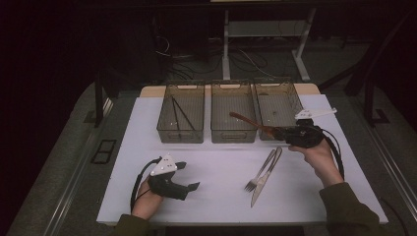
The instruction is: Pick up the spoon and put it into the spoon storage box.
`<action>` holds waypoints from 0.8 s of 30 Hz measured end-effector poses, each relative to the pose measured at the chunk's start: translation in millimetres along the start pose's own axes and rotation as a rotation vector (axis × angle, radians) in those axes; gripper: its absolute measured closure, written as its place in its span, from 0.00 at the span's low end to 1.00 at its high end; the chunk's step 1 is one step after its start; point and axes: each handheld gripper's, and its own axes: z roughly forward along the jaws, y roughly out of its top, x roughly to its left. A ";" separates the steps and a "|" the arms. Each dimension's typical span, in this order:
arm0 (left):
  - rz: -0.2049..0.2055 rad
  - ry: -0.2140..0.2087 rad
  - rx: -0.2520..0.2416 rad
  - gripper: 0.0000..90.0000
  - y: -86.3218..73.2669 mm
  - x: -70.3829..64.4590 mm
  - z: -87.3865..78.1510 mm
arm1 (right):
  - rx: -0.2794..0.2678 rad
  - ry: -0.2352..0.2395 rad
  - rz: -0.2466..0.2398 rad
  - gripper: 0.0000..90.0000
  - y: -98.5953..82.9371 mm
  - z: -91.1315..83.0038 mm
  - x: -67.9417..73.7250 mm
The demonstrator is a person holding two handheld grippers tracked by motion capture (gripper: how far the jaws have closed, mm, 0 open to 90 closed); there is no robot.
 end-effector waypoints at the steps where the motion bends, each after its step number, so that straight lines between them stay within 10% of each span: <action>1: 0.000 -0.001 -0.001 0.15 0.1 -0.2 -0.1 | -0.004 -0.002 0.000 0.89 2.1 1.8 1.1; 24: 0.004 0.000 -0.008 0.15 0.4 -1.1 -0.6 | 0.024 -0.120 0.023 0.89 44.6 63.4 14.3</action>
